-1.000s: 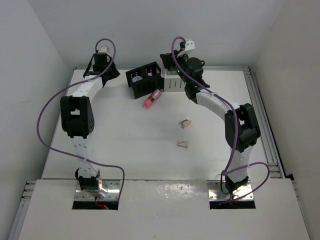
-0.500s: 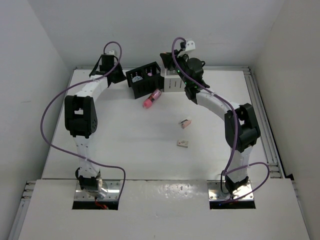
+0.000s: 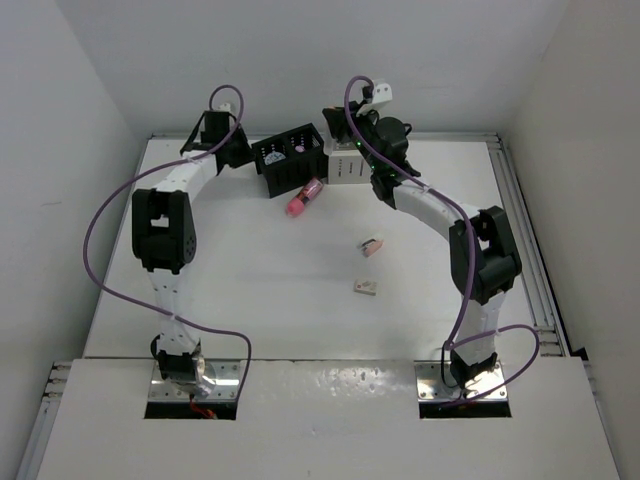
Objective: Sort the stationery into containers
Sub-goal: Move the container
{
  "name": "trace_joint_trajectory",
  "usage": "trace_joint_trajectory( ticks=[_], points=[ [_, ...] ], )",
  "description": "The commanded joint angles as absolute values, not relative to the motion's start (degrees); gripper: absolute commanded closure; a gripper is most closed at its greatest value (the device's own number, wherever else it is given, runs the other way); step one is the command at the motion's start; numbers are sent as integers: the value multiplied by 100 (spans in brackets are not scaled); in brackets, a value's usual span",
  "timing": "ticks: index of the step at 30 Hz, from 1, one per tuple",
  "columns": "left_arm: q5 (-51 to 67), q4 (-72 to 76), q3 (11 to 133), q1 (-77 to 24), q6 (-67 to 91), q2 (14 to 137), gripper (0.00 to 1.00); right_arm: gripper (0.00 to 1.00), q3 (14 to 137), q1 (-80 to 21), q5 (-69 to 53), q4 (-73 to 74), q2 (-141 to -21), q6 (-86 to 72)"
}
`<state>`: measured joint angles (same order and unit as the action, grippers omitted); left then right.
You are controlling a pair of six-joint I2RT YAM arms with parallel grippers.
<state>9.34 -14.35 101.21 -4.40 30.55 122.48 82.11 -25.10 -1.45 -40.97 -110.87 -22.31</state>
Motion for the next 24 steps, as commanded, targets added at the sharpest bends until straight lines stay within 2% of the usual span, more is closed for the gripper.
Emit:
trace_joint_trajectory(
  ticks=[1,24],
  points=[
    [1222,-1011,10371,-387,3278,12436,100,100,8235,-2461,-176,-4447,-11065,-2259],
    [1134,500,10626,-352,2769,12779,100,100,8253,-2408,-396,-4570,-11223,-2391]
  ],
)
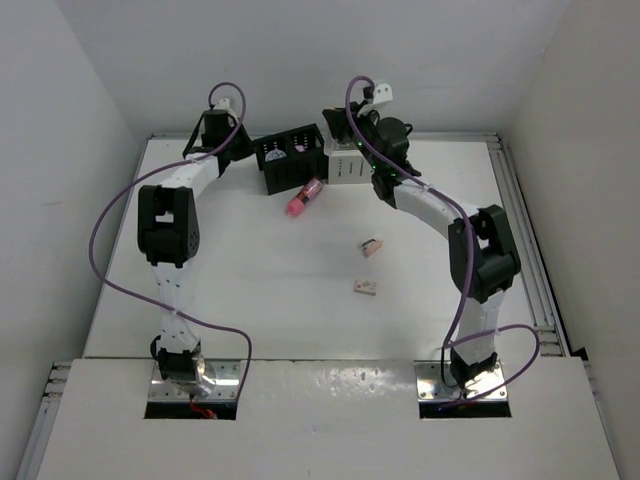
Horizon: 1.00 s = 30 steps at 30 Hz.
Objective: Sort the stationery into containers
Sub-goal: Move the container, then place the stationery into the container
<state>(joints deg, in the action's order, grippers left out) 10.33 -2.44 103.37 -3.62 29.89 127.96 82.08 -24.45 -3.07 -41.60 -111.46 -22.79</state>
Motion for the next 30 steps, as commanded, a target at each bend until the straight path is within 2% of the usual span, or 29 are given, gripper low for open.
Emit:
trace_joint_trajectory(
  ticks=[1,4,8,12,19,21,22,24,27,29,30],
  points=[
    [1186,614,10617,-360,2742,12814,100,100,8270,-2417,-396,-4570,-11241,-2391],
    [1230,825,10626,-343,2672,12858,98,100,8279,-2417,-387,-4605,-11294,-2417],
    [1266,1098,10582,-343,2523,12902,90,100,8279,-2417,-387,-4632,-11329,-2435],
    [1310,1300,10652,-352,2408,13025,77,100,8306,-2417,-387,-4649,-11390,-2452],
    [1406,1441,11047,-343,2197,13377,61,100,8446,-2452,-317,-4737,-11575,-2365],
    [1398,1380,11083,-308,2171,13421,51,100,8542,-2461,-194,-4781,-11671,-2303],
    [1310,1354,11066,-290,2153,13360,40,100,8604,-2461,-141,-4825,-11715,-2285],
    [1126,1257,10961,-229,2101,13228,27,100,8823,-2470,-53,-4851,-11926,-2224],
    [713,1231,10548,-80,1847,12728,15,100,9315,-2478,96,-4913,-12321,-2075],
    [397,1222,10135,0,1488,12262,3,100,9709,-2487,184,-4948,-12654,-1943],
    [300,1196,9908,0,1364,11974,0,100,9816,-2505,211,-5009,-12752,-1890]
  ],
)
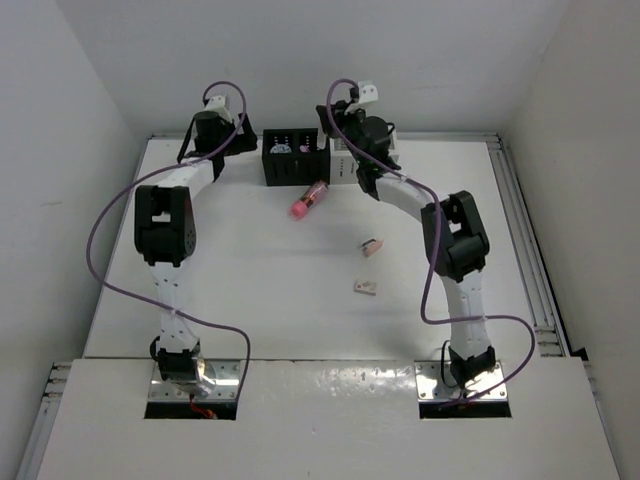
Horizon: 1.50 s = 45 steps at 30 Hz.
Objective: Sort the stationery into containers
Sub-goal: Place the stationery into the container, then grab a piece of stationery with the left arm
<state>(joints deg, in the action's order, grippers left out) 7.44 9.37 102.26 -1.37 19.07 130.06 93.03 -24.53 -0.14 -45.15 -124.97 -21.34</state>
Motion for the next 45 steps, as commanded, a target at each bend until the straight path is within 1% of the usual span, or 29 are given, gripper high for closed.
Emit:
trace_joint_trajectory(
  ticks=[1,2,5,8,9,12,13,14,16,17,18,20,21,22,24,26,27,28,29,30,35,40,45],
  points=[
    [273,934,9853,0,1241,11840,0,100,9948,-2496,254,-5001,-12857,-1829],
    [299,740,9853,183,1109,11734,0,100,10219,-2505,255,-5001,-12980,-1776],
    [483,89,9625,281,617,11313,0,100,10685,-2522,264,-4957,-13420,-1644],
    [1175,9,8687,465,379,10698,0,100,11038,-2522,220,-4913,-13798,-1565],
    [1726,-391,8553,535,291,10461,0,100,11091,-2522,211,-4896,-13929,-1538],
    [2615,-1086,8271,536,-191,10170,0,100,11180,-2531,202,-4887,-14062,-1521],
    [2776,-1212,8088,536,-333,10073,0,97,11154,-2540,167,-4895,-14080,-1503],
    [3012,-1282,7955,536,-360,9881,4,92,11136,-2549,158,-4904,-14097,-1486],
    [3172,-1187,7596,466,-343,9652,7,79,11031,-2558,158,-4948,-14089,-1433],
    [3295,-1056,7254,422,-360,9424,10,61,10978,-2575,132,-4992,-14080,-1407],
    [3278,-994,7094,274,-369,9317,11,53,10856,-2575,114,-5010,-14054,-1406],
    [3235,-906,6726,97,-465,9098,13,42,10706,-2558,71,-5097,-13896,-1398],
    [3191,-888,6637,-225,-492,9062,13,35,10505,-2575,70,-5132,-13800,-1397],
    [3121,-870,6497,-368,-570,9035,13,34,10390,-2575,62,-5185,-13590,-1397],
    [2857,-800,6425,-788,-606,9053,15,33,9926,-2575,27,-5273,-13265,-1397],
    [2533,-817,6512,-1210,-624,9201,17,33,9503,-2532,26,-5300,-12632,-1555],
    [2366,-791,6591,-1326,-589,9307,17,33,9049,-2523,-130,-5317,-12143,-1625],
    [2208,-748,6592,-1449,-545,9308,17,33,8826,-2522,-193,-5317,-12138,-1661],
    [1893,-625,6644,-1537,-510,9412,17,33,8581,-2488,-237,-5343,-11659,-1687],
    [1794,-563,6653,-1677,-466,9483,18,34,8134,-2470,-272,-5344,-11437,-1731],
    [969,-404,7196,-2056,-88,10264,18,35,6771,-2224,-527,-5186,-9971,-1696],
    [712,-282,7751,-2363,-184,10967,18,35,5934,-1821,-729,-4669,-9045,-1494],
    [431,-132,8295,-2531,-281,11512,18,35,5160,-1468,-800,-4123,-8124,-1661]
  ],
)
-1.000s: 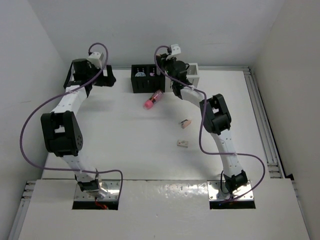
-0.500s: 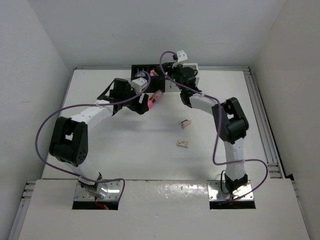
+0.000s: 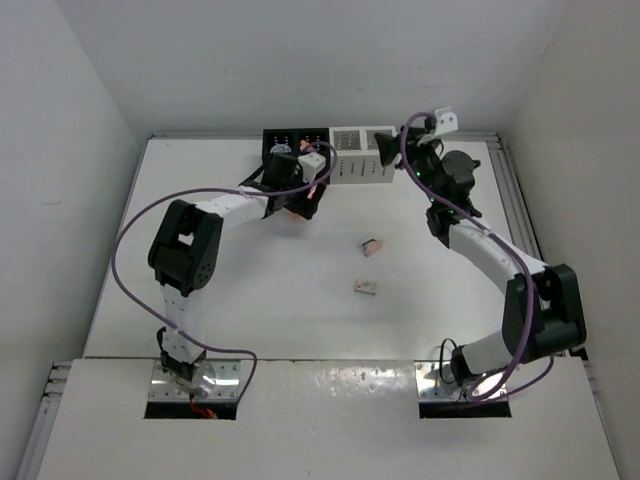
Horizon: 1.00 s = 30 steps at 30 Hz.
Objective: Sort the stationery into containers
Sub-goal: Grab a piece of stationery with the left arm
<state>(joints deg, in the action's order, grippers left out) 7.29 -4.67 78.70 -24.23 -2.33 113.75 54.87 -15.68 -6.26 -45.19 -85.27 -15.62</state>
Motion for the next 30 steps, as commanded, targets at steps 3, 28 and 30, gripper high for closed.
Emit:
trace_joint_trajectory(
  ticks=[3,28,30],
  points=[
    [176,-263,8629,-2601,-299,11890,18,35,4668,-1301,-800,-4043,-7666,-1758],
    [1718,-1502,7840,-3067,579,11278,92,40,3384,-967,-1711,-2858,-5995,-889],
    [2204,-1608,7752,-3041,659,11189,99,41,3322,-984,-2142,-2603,-5907,-320]
  ],
)
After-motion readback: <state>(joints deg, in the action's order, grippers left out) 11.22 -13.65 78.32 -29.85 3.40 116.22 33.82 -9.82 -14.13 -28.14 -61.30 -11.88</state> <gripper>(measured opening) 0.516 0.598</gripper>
